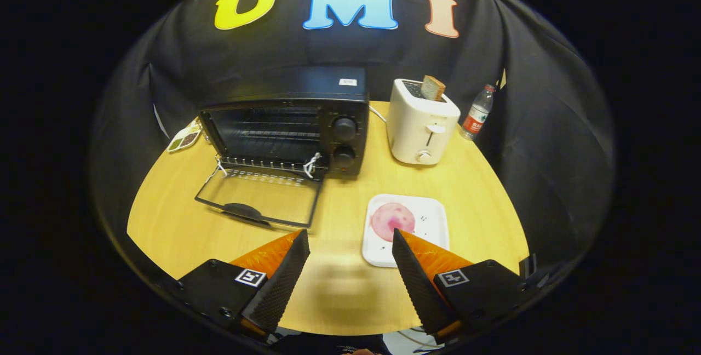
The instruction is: Open the toaster oven, put the food inside, and close the toaster oven door.
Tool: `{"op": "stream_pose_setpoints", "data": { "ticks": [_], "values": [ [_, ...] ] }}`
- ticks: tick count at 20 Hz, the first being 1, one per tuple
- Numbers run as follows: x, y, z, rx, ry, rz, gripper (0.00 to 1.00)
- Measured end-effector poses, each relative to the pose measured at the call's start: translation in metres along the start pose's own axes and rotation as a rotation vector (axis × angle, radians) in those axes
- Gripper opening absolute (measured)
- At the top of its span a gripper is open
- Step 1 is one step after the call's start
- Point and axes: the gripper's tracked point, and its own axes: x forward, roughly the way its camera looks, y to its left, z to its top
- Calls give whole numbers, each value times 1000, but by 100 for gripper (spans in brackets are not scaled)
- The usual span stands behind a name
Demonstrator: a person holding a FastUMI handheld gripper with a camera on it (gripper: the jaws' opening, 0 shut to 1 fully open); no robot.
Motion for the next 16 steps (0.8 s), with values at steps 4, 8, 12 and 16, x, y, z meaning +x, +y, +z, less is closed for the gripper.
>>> {"op": "stream_pose_setpoints", "data": {
  "ticks": [4, 8, 12, 16],
  "values": [
    [15, -61, -4, 19, 31, -1, 98],
    [47, -112, -21, 57, 108, 12, 98],
    [84, -135, -42, 67, 217, 61, 98],
    [109, -143, -55, 78, 323, 82, 88]
  ]
}}
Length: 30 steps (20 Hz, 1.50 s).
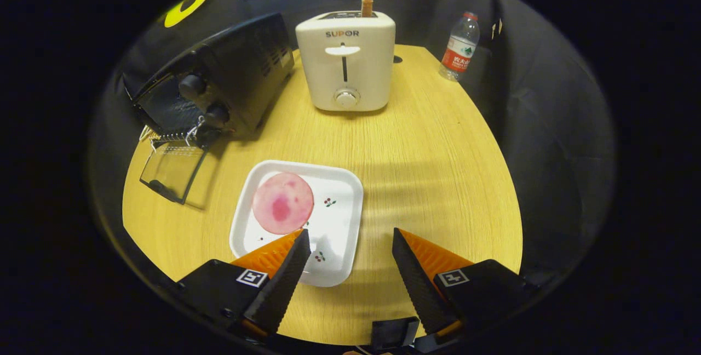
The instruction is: Open the toaster oven, put the food inside, and close the toaster oven door.
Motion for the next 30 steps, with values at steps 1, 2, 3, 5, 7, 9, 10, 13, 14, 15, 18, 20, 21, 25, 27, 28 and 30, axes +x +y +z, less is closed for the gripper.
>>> {"op": "stream_pose_setpoints", "data": {
  "ticks": [1, 2, 3, 5, 7, 9, 10, 13, 14, 15, 18, 20, 21, 25, 27, 28, 30],
  "values": [
    [5, 0, -1, 15, 24, 7, 86],
    [10, 0, -1, 27, 47, 11, 83],
    [14, 2, -3, 32, 72, 20, 80],
    [21, 7, -6, 45, 110, 36, 75],
    [25, 3, -5, 57, 124, 17, 63],
    [26, 6, -4, 98, 148, 34, 44],
    [27, 4, -7, 118, 169, 32, 35],
    [25, 1, -9, 152, 240, 58, 24],
    [23, 1, -12, 140, 254, 69, 21],
    [21, -1, -9, 133, 255, 75, 20],
    [23, -3, -7, 193, 264, 124, 7],
    [23, -2, -11, 202, 267, 159, 2],
    [23, -2, -14, 192, 271, 170, 2],
    [20, 3, -13, 338, 267, 240, 2],
    [15, 1, -15, 428, 243, 288, 1],
    [12, -2, -15, 443, 228, 298, 2],
    [1, -1, -11, 515, 200, 336, 2]
  ]
}}
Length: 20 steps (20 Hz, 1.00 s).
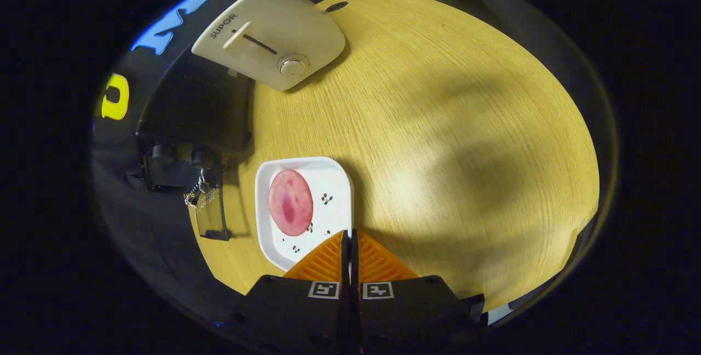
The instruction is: Open the toaster oven, put the food inside, and close the toaster oven door.
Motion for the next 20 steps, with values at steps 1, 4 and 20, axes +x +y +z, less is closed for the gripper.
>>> {"op": "stream_pose_setpoints", "data": {
  "ticks": [1, 4, 20],
  "values": [
    [-9, 5, -11, 43, -10, 26, 2],
    [-18, 18, -19, 158, -73, 87, 2],
    [-86, 125, -137, 342, -212, 250, 2]
  ]
}}
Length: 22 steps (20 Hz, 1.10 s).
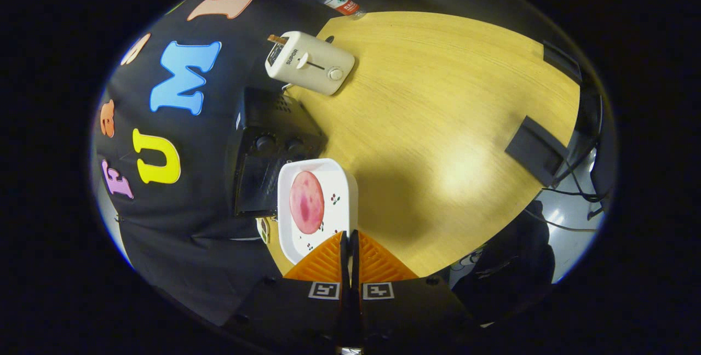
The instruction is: Open the toaster oven, put the food inside, and close the toaster oven door.
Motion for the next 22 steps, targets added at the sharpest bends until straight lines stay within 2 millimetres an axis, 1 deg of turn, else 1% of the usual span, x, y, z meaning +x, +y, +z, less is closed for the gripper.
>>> {"op": "stream_pose_setpoints", "data": {
  "ticks": [2, 4, 6, 8, 12, 15, 17, 22],
  "values": [
    [6, 17, -22, -8, 10, 20, 1],
    [17, 35, -41, -24, 27, 30, 1],
    [29, 52, -53, -46, 44, 39, 2],
    [45, 68, -58, -74, 62, 41, 1],
    [79, 94, -59, -108, 93, 50, 1],
    [109, 109, -53, -92, 113, 55, 2],
    [130, 118, -49, -69, 114, 60, 1],
    [175, 136, -31, -7, 58, 87, 2]
  ]
}}
